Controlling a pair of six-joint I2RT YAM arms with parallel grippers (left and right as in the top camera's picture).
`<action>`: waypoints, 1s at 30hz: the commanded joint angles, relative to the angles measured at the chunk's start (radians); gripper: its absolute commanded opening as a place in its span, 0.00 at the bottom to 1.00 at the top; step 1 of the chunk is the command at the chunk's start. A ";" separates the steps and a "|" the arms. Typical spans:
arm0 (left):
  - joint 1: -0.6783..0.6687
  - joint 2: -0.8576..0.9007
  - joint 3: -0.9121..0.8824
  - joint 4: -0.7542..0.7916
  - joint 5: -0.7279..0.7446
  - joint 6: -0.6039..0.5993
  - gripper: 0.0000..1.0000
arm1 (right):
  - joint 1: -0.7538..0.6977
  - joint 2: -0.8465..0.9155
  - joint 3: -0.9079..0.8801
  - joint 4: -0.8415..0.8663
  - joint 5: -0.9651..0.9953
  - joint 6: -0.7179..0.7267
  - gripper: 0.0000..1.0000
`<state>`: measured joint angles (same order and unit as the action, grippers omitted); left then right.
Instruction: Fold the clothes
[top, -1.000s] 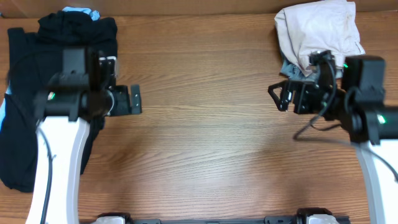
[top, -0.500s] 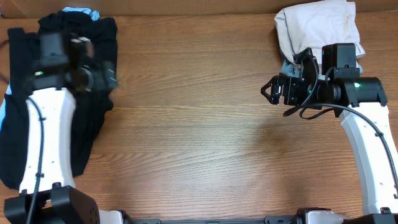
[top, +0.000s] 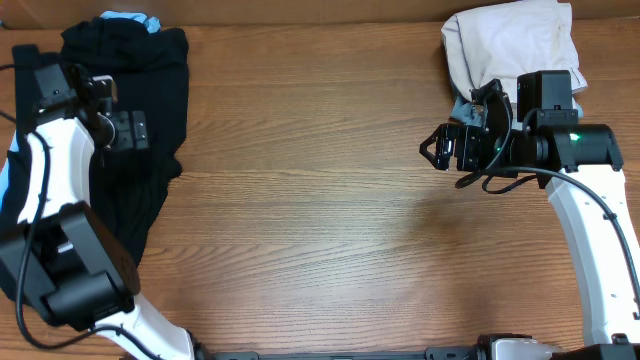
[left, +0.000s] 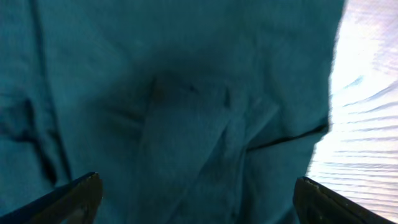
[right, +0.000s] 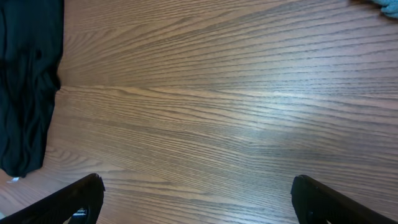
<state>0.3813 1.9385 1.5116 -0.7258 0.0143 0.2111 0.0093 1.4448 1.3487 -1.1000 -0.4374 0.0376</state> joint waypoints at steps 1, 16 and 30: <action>0.002 0.026 0.006 0.001 -0.029 0.043 1.00 | 0.008 -0.007 0.025 0.002 0.018 -0.009 1.00; 0.002 0.151 0.006 0.005 -0.100 0.043 0.70 | 0.008 -0.007 0.025 0.007 0.018 -0.009 1.00; 0.002 0.152 0.006 0.042 -0.137 0.027 0.31 | 0.008 -0.007 0.025 0.039 0.018 -0.008 1.00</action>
<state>0.3813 2.0819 1.5116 -0.6895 -0.0998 0.2398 0.0093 1.4448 1.3487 -1.0664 -0.4263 0.0368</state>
